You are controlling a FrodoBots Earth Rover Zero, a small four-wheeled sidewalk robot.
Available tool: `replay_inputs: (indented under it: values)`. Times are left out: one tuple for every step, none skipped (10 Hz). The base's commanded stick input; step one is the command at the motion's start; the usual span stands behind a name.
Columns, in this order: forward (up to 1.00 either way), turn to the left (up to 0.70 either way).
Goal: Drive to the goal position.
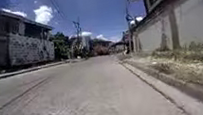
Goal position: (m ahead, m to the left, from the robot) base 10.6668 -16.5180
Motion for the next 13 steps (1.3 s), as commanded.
replay_inputs:
  values:
    - [0.85, 0.00]
    - [0.85, 0.00]
    - [0.85, 0.00]
    - [0.85, 0.00]
    - [0.85, 0.00]
    - [0.85, -0.34]
    - [0.85, -0.34]
    - [0.85, -0.34]
    - [0.85, -0.34]
    - [0.85, -0.34]
    - [0.85, -0.34]
    - [0.85, 0.03]
    - [0.85, 0.00]
